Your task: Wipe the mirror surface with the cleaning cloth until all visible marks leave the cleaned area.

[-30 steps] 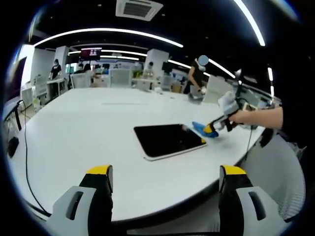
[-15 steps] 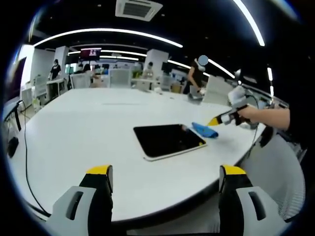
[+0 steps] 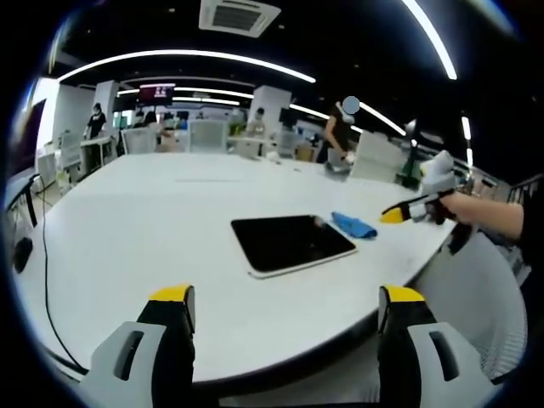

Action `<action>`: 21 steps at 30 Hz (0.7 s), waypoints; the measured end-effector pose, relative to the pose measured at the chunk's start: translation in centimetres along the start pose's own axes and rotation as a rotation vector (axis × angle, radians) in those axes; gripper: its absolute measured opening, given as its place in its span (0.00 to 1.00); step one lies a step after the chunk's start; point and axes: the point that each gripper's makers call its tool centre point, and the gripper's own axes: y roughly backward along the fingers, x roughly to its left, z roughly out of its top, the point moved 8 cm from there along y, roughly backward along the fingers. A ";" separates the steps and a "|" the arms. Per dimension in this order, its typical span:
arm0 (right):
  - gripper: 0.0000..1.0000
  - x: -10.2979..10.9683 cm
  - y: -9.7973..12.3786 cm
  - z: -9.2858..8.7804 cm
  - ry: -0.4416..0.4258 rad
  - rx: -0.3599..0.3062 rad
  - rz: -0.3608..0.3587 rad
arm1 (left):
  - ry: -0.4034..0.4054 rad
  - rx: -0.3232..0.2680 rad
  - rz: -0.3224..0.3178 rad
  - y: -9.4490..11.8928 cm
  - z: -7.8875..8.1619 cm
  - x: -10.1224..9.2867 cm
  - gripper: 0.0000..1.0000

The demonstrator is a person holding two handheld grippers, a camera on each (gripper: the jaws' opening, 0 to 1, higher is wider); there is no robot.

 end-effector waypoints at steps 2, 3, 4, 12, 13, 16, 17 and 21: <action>0.41 0.5 0.6 -0.2 -0.011 -0.014 0.001 | 0.000 -0.001 0.001 0.0 0.0 0.0 0.89; 0.43 0.8 1.1 -0.4 -0.029 -0.023 0.004 | 0.000 -0.002 0.003 0.1 0.0 0.0 0.89; 0.46 1.0 1.4 -0.6 -0.041 -0.029 0.002 | 0.000 -0.003 0.004 0.1 0.0 0.0 0.89; 0.60 2.7 3.2 -3.4 -0.119 -0.058 0.018 | 0.001 -0.003 -0.002 0.1 0.0 -0.1 0.90; 0.62 2.9 3.4 -3.6 -0.122 -0.072 0.017 | 0.001 -0.002 -0.002 0.1 0.0 0.0 0.90; 0.70 3.9 3.8 -5.0 -0.118 -0.076 0.024 | 0.002 -0.004 0.004 0.1 0.0 0.0 0.90; 0.71 3.9 3.9 -5.2 -0.134 -0.064 0.028 | 0.000 -0.006 0.005 0.1 -0.1 0.0 0.90; 0.78 3.6 4.6 -4.9 -0.129 -0.123 -0.026 | -0.002 -0.001 0.003 0.0 0.0 -0.1 0.91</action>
